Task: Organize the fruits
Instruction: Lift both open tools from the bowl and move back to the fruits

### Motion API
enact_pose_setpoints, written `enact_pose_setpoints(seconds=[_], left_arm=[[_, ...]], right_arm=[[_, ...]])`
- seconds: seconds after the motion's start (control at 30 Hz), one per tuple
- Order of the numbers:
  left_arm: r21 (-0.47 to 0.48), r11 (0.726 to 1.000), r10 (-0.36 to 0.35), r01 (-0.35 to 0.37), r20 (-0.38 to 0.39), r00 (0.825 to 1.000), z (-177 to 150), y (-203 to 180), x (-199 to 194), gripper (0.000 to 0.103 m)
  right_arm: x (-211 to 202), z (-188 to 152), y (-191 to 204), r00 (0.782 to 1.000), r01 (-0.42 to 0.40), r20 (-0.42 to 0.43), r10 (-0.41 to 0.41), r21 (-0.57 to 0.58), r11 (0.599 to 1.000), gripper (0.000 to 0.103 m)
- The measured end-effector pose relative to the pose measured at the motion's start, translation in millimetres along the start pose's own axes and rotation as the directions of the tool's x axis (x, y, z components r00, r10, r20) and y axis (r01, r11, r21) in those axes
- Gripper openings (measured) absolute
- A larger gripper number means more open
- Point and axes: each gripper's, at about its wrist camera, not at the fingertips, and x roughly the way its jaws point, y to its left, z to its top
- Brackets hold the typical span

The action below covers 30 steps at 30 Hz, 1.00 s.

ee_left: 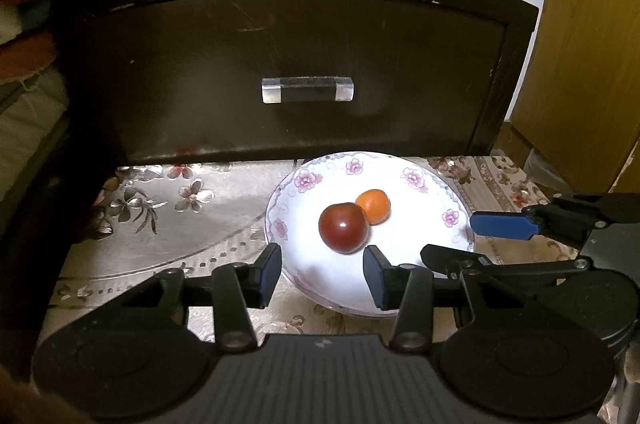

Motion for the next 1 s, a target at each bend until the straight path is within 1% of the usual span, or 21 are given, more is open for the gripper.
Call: enact_pose_setpoints(seconds=[0.4,1.0], left_arm=[[-0.017,1.000,0.008,-0.007,0.015,1.000,-6.3,4.8,-21.0,0.050],[-0.046,0.998,0.049,-0.050,-0.018,0.999,-41.6,28.1,-59.4,0.050]], right_arm=[[-16.2,-1.4,10.3,1.000,-0.017,0.013,0.017,-0.008,1.000,0.043],[-34.5,-13.7,43.8,0.997,-0.080,-0.007,0.080,-0.056,0.995,0.045]])
